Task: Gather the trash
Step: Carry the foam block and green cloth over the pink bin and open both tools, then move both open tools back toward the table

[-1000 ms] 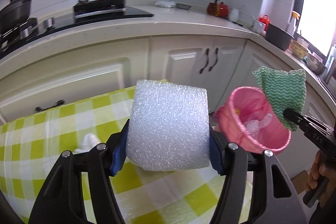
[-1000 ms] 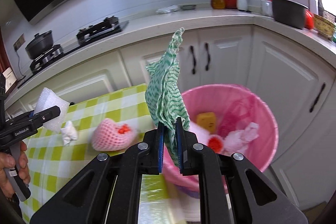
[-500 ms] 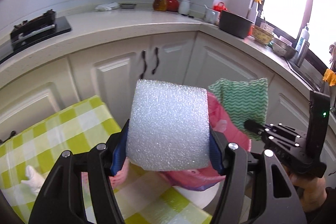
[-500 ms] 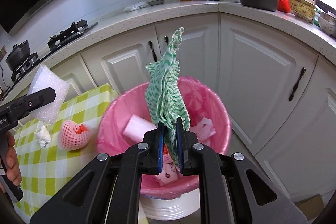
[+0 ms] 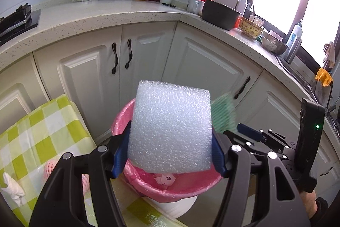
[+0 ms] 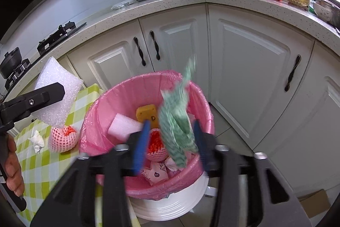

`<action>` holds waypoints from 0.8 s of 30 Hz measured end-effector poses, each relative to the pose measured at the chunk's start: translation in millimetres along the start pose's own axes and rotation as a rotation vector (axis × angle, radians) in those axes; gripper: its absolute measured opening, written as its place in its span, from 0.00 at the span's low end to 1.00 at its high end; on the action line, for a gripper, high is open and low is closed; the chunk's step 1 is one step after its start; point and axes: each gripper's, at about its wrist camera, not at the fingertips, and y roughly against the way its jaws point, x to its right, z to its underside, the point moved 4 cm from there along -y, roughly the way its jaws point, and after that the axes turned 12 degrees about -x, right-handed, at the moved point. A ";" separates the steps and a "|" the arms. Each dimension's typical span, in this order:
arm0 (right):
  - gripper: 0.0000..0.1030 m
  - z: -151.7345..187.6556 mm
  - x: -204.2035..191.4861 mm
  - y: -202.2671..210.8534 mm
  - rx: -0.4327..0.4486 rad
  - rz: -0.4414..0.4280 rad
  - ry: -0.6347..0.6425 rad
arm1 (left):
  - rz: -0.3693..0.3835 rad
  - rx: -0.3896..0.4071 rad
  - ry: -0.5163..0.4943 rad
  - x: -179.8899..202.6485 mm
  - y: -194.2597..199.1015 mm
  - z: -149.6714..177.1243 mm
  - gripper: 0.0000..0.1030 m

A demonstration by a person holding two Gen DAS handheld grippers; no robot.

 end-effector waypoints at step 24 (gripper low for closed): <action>0.62 31.0 -6.6 40.5 0.063 -0.008 -0.037 | -0.033 0.035 0.081 -46.4 34.7 26.2 0.76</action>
